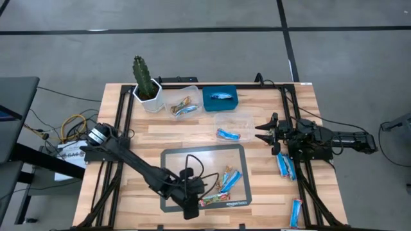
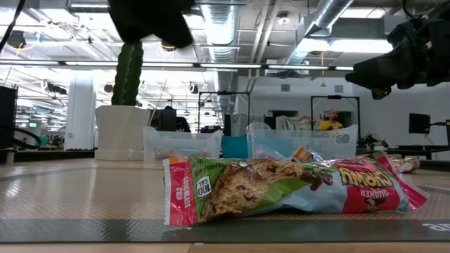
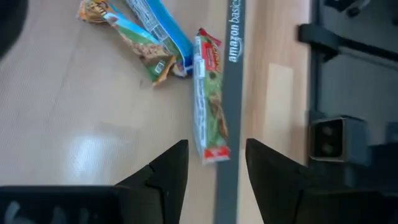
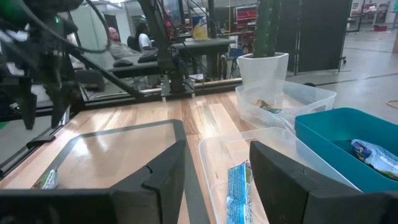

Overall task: Pick and place Granola Bars by type
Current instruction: Put the red granola bar into the bottom transparent bin

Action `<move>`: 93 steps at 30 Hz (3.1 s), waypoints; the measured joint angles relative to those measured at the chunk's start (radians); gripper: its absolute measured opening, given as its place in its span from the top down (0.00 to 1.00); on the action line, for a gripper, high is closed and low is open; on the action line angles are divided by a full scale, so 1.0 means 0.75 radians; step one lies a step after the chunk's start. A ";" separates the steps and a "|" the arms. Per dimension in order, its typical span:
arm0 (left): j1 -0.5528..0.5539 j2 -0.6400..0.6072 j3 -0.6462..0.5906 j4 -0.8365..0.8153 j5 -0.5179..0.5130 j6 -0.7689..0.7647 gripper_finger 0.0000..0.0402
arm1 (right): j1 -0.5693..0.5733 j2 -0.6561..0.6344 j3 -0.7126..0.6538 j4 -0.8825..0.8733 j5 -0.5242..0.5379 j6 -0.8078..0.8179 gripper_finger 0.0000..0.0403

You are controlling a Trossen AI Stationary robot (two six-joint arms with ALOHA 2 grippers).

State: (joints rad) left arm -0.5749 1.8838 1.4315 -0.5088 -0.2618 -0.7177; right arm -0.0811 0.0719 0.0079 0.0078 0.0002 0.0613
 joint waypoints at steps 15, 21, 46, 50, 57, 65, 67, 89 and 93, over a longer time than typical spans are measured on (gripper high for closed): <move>0.090 0.299 0.201 0.131 0.105 0.364 0.62 | 0.000 0.000 0.000 0.003 0.000 0.000 0.58; 0.101 0.350 0.236 0.124 0.168 0.406 0.59 | 0.000 -0.001 0.000 0.001 0.000 0.000 0.58; 0.099 0.415 0.233 0.053 0.164 0.268 0.46 | 0.000 0.000 0.000 0.001 0.000 0.000 0.58; 0.099 0.415 0.233 0.042 0.164 0.250 0.51 | 0.000 0.000 0.000 0.001 0.000 0.000 0.58; 0.093 0.415 0.226 0.055 0.166 0.240 0.66 | 0.000 0.000 0.000 0.000 0.000 0.000 0.58; 0.093 0.415 0.215 0.071 0.166 0.240 0.82 | 0.000 0.000 0.000 0.000 0.000 0.000 0.58; 0.094 0.415 0.215 0.071 0.166 0.248 0.86 | 0.000 -0.001 0.000 0.000 0.000 0.000 0.58; 0.037 0.302 0.247 0.067 0.129 0.309 0.92 | 0.000 -0.001 0.000 0.000 0.000 0.000 0.58; 0.035 0.236 0.247 0.068 0.020 0.350 0.92 | 0.000 0.000 0.000 0.000 0.000 0.000 0.58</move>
State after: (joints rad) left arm -0.5490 2.0607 1.6165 -0.4578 -0.2471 -0.4554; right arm -0.0811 0.0716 0.0081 0.0078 0.0002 0.0615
